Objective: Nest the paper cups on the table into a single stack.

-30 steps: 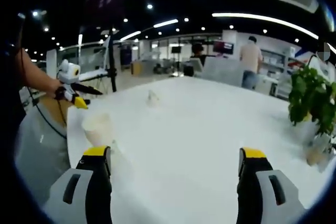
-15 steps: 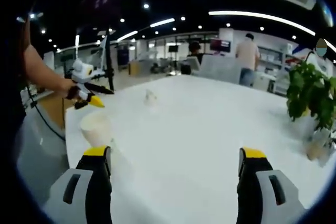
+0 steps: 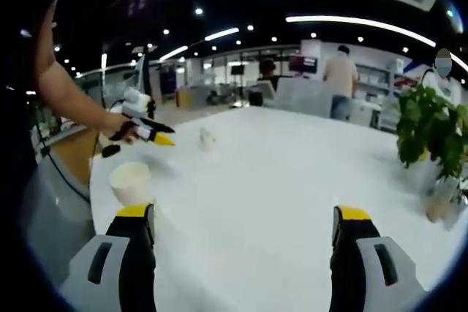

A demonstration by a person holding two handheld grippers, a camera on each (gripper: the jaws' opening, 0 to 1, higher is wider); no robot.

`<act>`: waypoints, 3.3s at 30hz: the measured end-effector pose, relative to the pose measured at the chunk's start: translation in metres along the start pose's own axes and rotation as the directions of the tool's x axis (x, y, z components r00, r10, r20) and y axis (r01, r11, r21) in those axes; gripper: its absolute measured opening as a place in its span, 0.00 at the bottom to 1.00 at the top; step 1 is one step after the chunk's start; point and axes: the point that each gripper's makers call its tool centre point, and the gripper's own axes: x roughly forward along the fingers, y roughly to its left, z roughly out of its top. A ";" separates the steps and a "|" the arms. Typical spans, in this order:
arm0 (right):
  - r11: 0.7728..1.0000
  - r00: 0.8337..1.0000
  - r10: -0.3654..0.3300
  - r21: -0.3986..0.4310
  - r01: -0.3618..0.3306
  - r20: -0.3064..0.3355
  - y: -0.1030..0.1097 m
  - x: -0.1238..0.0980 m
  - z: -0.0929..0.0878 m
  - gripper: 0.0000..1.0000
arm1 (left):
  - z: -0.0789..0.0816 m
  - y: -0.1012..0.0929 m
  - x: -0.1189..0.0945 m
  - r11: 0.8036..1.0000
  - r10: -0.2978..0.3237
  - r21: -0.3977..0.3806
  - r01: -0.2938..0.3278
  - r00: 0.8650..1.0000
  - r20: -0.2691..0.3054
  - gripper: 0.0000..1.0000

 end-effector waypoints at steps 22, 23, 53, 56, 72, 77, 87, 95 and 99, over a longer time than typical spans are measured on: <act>0.999 0.999 -0.024 0.022 0.025 -0.039 -0.006 -0.003 -0.009 1.00 | 0.031 0.027 0.073 0.996 0.054 0.068 -0.054 0.999 0.008 0.94; 0.999 0.999 -0.025 0.024 0.026 -0.039 -0.006 -0.003 -0.009 0.99 | 0.032 0.028 0.075 0.996 0.057 0.062 -0.058 0.998 0.013 0.93; 0.999 0.998 -0.005 0.039 0.008 -0.055 0.006 0.003 -0.012 0.98 | 0.047 0.023 0.087 0.986 0.013 0.164 -0.021 0.999 0.045 0.40; 0.999 0.999 -0.006 0.038 0.008 -0.050 0.006 0.003 -0.011 0.98 | 0.049 0.023 0.088 0.986 0.006 0.165 -0.014 0.999 0.046 0.40; 0.999 0.999 -0.003 0.035 0.004 -0.040 0.009 0.004 -0.007 0.98 | 0.075 0.022 0.086 0.986 -0.046 0.161 0.043 0.999 0.016 0.40; 0.999 0.999 0.000 0.032 0.002 -0.038 0.011 0.005 -0.006 0.98 | 0.092 0.022 0.085 0.984 -0.068 0.165 0.063 0.997 0.023 0.40; 1.000 1.000 0.001 0.026 -0.001 -0.027 0.011 0.003 -0.001 0.98 | 0.114 0.022 0.074 0.980 -0.081 0.183 0.075 0.996 0.026 0.40; 1.000 1.000 0.002 0.019 -0.002 -0.019 0.011 0.002 0.003 0.98 | 0.133 0.025 0.066 0.980 -0.066 0.189 0.059 0.997 0.032 0.40; 1.000 1.000 0.003 0.013 -0.003 -0.019 0.010 0.002 0.004 0.98 | 0.143 0.023 0.063 0.981 -0.080 0.179 0.073 0.996 0.032 0.39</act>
